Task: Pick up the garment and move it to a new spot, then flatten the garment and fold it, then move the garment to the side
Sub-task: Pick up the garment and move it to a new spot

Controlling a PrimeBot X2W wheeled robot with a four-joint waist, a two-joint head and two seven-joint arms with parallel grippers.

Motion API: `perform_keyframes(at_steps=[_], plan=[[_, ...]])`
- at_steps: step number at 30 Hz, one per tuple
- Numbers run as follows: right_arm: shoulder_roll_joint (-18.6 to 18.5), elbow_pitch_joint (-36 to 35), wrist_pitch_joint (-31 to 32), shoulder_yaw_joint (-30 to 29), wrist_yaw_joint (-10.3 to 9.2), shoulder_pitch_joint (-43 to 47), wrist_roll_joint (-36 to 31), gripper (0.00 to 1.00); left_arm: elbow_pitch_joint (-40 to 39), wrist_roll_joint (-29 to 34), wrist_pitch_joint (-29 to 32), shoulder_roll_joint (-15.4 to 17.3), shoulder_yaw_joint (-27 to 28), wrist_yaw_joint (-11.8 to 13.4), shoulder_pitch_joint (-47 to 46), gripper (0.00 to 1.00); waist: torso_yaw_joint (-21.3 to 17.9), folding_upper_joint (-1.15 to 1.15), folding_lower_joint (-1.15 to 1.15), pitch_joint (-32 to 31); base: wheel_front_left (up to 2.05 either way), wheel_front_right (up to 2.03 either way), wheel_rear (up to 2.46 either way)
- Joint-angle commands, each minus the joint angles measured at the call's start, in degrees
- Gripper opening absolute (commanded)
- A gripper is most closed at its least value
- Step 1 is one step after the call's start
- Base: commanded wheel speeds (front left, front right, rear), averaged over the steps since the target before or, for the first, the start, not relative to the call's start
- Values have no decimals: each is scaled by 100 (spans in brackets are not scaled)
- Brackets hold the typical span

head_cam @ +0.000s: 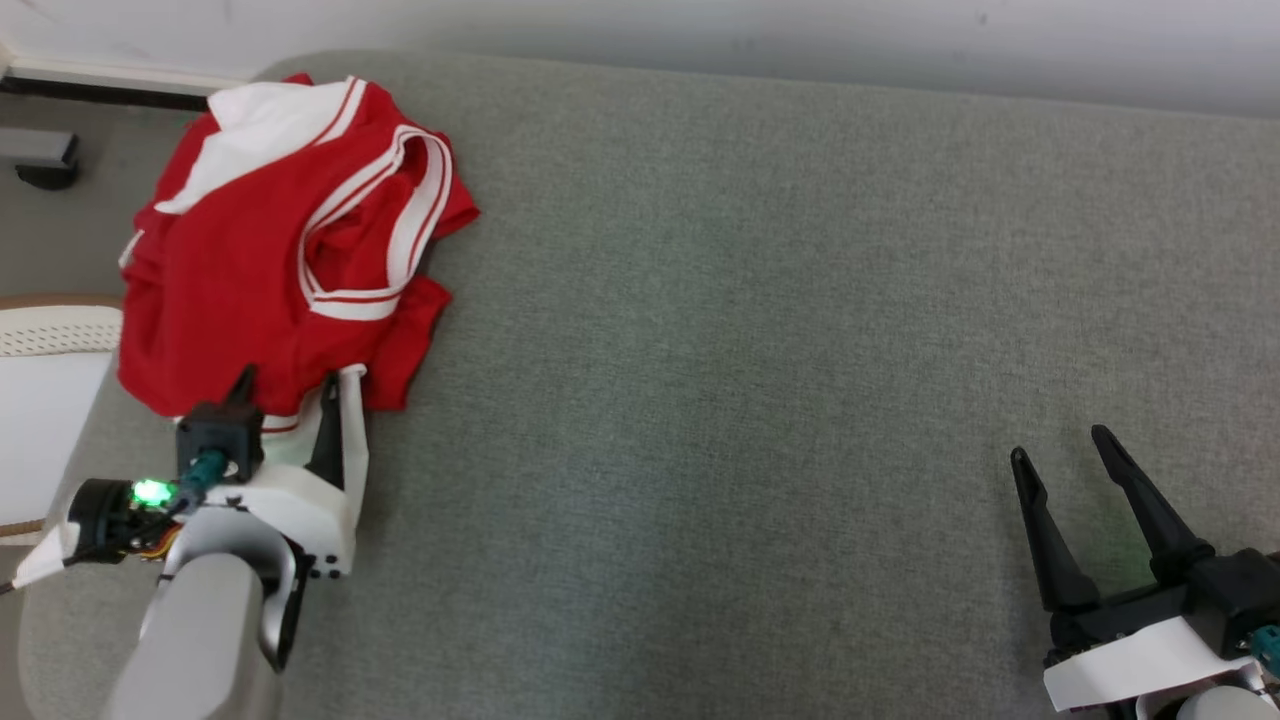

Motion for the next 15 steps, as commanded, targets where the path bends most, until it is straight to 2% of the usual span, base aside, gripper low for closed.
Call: perform_keyframes(at_steps=[1, 3, 6, 10, 11, 13, 14, 15], plan=[[-34, -26, 2, -12, -10, -104, 26, 100, 128, -69, 49, 40, 32, 40, -121, 100, -118, 0, -1, 217, 0, 0, 0], [-55, -40, 2, -20, -10, -169, 32, 100, 369, -43, 163, 103, 10, 12, -292, 100, -149, 0, -1, 337, 0, 0, 0], [-74, -53, 2, -11, -10, -271, 35, 100, 723, -98, 240, 117, -73, -175, -516, 100, -198, 0, -1, 489, 0, 0, 0], [-86, -51, 2, -3, -10, -392, 40, 100, 1215, -152, 376, 152, -59, -221, -768, 100, -255, 0, -1, 624, 0, 0, 0], [-87, -44, 3, 1, -10, -404, 41, 100, 1332, -173, 390, 146, -42, -222, -811, 96, -264, 0, -1, 636, 0, 0, 0], [-83, -28, 3, 0, -11, -417, 47, 100, 1556, -240, 481, 160, -17, -254, -904, 35, -288, 0, -1, 636, 0, 0, 0], [-74, -14, 3, -13, -10, -409, 41, 100, 1649, -273, 496, 178, 6, -281, -948, 0, -295, 0, -1, 620, 0, 0, 0], [-55, -6, 3, -30, -10, -390, 44, 100, 1713, -313, 497, 191, 29, -307, -975, 0, -300, 0, -1, 591, 0, 0, 0]])
